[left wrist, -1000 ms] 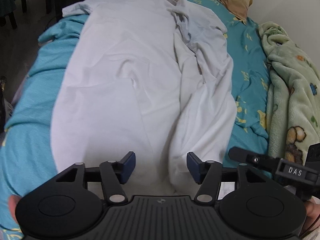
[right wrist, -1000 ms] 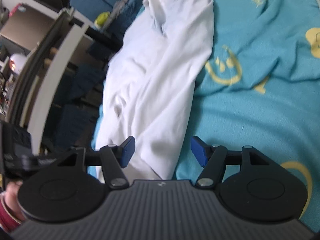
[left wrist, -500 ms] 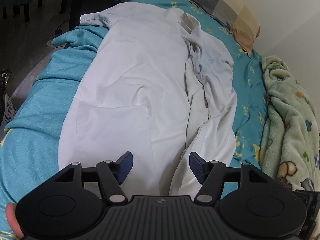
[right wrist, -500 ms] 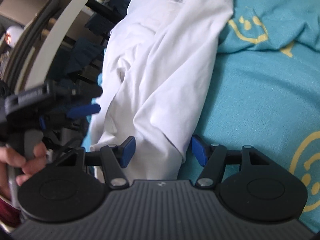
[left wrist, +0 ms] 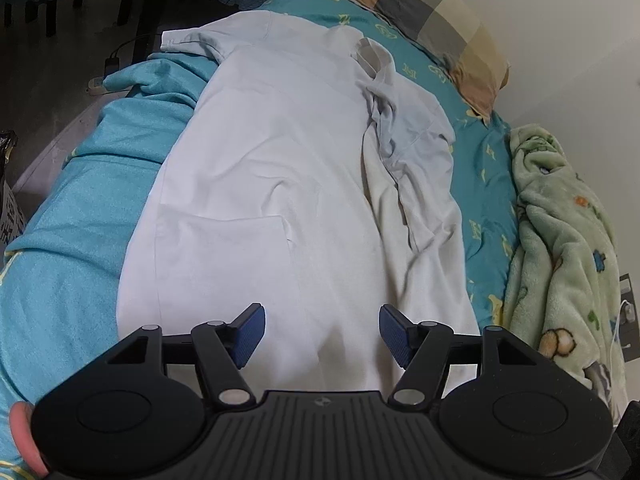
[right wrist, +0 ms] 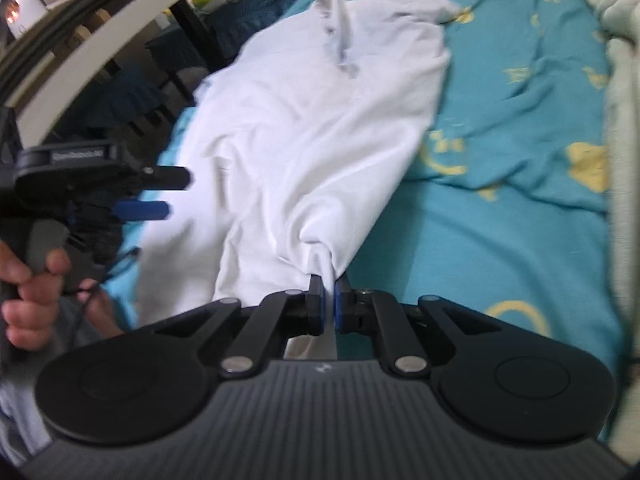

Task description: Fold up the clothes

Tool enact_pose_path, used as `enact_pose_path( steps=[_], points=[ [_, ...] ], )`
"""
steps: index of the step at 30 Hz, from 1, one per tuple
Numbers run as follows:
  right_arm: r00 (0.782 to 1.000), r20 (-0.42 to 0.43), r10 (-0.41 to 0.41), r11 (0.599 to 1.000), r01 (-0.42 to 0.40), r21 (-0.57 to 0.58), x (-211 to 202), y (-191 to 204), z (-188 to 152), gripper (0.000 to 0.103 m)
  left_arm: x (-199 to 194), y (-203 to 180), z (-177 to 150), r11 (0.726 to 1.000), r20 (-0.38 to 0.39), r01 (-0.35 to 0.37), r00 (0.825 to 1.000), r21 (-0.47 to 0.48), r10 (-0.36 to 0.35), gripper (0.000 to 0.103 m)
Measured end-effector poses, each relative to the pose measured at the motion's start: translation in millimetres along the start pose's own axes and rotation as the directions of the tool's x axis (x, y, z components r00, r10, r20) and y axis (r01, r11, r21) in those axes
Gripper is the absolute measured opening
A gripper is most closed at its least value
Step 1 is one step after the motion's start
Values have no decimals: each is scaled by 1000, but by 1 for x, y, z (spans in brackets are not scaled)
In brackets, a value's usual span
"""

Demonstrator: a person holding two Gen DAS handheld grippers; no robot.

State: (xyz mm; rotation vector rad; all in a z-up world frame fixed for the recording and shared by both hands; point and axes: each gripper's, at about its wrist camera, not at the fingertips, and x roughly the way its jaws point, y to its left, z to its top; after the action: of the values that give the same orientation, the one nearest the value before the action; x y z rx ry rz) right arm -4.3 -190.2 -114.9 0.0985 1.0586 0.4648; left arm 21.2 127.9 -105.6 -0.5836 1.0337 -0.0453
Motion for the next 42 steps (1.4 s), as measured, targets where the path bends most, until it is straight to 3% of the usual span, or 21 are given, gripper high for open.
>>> enact_pose_path(
  steps=[4,8,10,12,14,16,20,25,27,33,38,42],
  points=[
    [996,-90,-6,997,13,74,24,-22,-9,9,2,-2,0,999,-11,-32,999,17,32,66],
    [996,-62,59,982,-47,181,21,-38,-7,13,1,-4,-2,997,-20,-64,998,40,65,67],
    [995,-43,92,966,-79,244,19,-50,-8,21,0,-6,-4,995,-22,-78,997,58,79,71],
    [995,-2,103,950,-98,296,14,-57,-8,49,2,-11,-6,991,-32,-96,995,91,99,74],
    [993,69,100,944,-117,310,5,-61,-5,65,5,-17,-9,983,-43,-119,991,136,126,74],
    [989,125,82,950,-116,289,-1,-58,-2,65,12,-23,-12,970,-56,-157,984,187,170,74],
    [992,112,64,967,-89,240,9,-50,1,65,21,-27,-10,949,-80,-199,971,243,224,74],
    [990,119,79,968,-105,228,15,-50,2,65,10,-13,15,965,-52,-199,976,171,211,74],
    [988,131,79,967,-108,231,14,-51,1,65,5,-5,33,966,-8,-218,975,137,221,74],
    [985,158,75,962,-113,248,12,-52,0,65,20,48,111,982,120,-141,981,-122,156,76],
    [982,168,89,939,-139,316,22,-64,5,65,60,107,181,938,189,-9,979,-345,79,78],
    [984,154,87,936,-134,325,38,-66,15,65,90,148,207,888,254,50,964,-457,76,78]
  ],
)
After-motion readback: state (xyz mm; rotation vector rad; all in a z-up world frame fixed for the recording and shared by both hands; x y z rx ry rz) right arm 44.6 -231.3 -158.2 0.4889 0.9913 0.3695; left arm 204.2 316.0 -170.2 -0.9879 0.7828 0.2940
